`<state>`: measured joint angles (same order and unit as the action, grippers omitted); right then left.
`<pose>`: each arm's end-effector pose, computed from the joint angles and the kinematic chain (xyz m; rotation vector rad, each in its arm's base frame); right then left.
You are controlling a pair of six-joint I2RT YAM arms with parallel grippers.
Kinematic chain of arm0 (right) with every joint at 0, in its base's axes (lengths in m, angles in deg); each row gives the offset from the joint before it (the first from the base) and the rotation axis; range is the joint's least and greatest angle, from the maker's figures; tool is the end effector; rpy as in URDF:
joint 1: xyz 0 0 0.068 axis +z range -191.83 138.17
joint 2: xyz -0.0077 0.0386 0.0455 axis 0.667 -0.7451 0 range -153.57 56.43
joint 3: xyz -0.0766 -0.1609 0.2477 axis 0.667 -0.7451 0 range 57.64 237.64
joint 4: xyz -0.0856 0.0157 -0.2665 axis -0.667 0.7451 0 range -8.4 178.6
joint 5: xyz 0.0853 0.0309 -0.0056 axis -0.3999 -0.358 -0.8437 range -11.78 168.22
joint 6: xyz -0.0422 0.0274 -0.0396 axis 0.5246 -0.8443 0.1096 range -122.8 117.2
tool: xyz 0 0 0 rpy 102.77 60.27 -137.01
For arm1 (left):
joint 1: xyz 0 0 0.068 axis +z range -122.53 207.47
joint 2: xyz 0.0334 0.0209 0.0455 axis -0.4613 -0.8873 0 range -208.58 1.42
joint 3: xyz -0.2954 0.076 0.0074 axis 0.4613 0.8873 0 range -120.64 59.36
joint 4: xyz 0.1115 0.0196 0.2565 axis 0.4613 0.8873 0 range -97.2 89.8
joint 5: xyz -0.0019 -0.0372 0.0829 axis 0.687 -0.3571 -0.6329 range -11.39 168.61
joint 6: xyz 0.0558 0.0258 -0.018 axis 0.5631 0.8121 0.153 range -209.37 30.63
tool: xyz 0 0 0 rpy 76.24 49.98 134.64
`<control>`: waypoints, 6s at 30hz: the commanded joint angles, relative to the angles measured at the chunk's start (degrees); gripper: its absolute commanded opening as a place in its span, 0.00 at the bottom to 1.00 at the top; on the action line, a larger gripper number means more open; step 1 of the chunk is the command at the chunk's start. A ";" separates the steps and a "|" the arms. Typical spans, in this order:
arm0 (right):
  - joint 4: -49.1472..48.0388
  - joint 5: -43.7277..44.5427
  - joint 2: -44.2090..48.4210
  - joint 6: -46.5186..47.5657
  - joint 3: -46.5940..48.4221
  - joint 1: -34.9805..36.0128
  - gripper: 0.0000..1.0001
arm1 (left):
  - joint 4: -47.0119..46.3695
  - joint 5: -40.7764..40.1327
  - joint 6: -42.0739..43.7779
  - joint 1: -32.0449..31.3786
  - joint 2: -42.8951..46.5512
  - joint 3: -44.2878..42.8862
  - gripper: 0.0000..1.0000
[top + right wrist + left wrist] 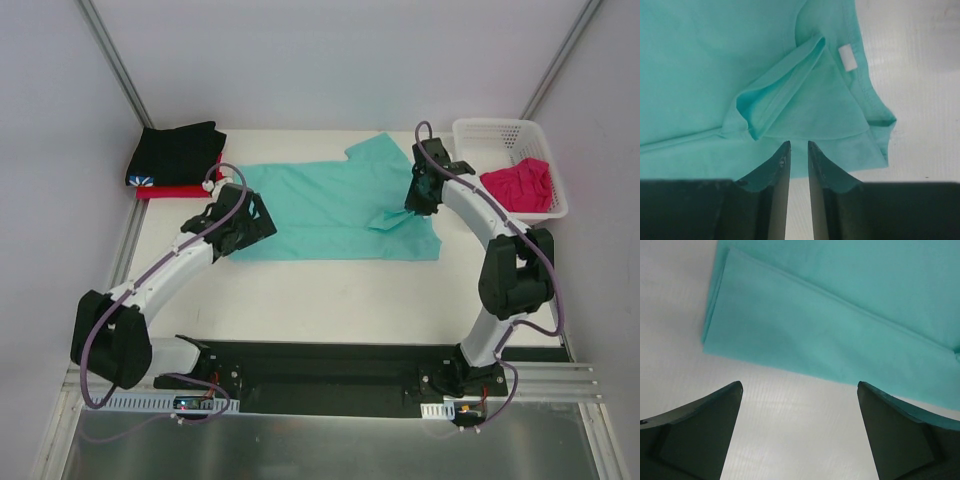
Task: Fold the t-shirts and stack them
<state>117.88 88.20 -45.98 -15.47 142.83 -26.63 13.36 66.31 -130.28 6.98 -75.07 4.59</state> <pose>0.4152 0.1039 0.2839 0.0166 2.4843 -0.0132 0.2938 -0.0985 0.2777 -0.5164 2.2489 -0.3069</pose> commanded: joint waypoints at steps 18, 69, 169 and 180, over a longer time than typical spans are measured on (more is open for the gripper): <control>-0.68 -1.10 -8.24 -3.51 5.51 6.51 0.01 | 6.51 -1.15 -1.90 -2.54 7.50 3.70 0.99; 2.14 -4.44 -11.93 0.54 10.44 2.99 0.01 | 8.89 -2.38 -0.05 -2.89 9.34 0.97 0.99; 2.66 -14.19 -10.43 4.41 9.72 -0.88 0.01 | -14.05 5.26 0.39 6.16 -15.36 11.25 0.96; 0.20 -22.54 -24.05 -0.08 18.43 -0.09 0.01 | -13.97 6.67 0.56 5.90 -14.04 11.79 0.95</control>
<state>118.68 69.79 -67.45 -12.87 157.97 -27.27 -4.39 70.60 -127.74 13.56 -87.33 14.19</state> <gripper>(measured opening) 0.017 0.954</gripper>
